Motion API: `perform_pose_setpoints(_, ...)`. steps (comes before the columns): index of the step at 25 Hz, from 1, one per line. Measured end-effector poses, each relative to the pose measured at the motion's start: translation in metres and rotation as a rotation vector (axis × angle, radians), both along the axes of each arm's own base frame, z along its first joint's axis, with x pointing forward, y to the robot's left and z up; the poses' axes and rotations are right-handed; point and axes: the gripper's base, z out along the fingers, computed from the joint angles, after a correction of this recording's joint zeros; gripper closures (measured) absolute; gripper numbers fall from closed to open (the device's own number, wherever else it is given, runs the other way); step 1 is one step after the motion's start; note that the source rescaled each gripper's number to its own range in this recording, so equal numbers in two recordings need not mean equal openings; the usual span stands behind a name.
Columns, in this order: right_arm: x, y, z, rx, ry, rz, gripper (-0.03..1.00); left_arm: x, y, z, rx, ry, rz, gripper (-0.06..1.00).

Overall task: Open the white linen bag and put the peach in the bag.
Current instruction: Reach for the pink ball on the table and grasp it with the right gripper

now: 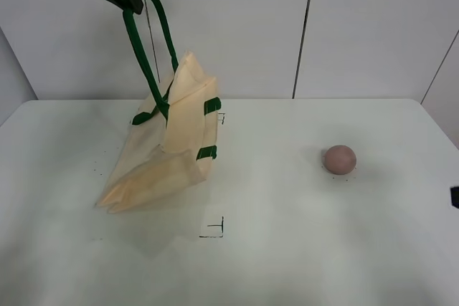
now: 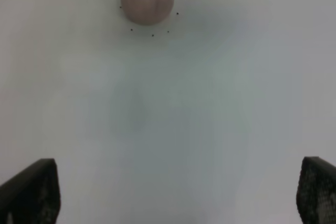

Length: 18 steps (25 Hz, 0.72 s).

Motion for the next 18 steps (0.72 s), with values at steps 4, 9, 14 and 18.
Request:
perform_pose_setpoints(4,0.082,0.002,-0.004,-0.006,0.123,0.001,-0.03,0.0,0.0,0.0,0.0,0.0,0.0,0.94)
perform_pose_setpoints(9,0.184,0.006,-0.032,-0.024,0.273,0.03,-0.03,0.0,0.0,0.0,0.0,0.0,0.0,0.94)
perform_pose_setpoints(14,0.248,0.012,-0.07,0.008,0.353,0.047,-0.03,0.001,0.0,-0.008,0.008,0.028,0.0,0.94)
perform_pose_setpoints(18,0.266,0.014,-0.107,0.001,0.431,0.089,-0.03,0.001,0.0,-0.01,0.011,0.035,0.0,0.94)
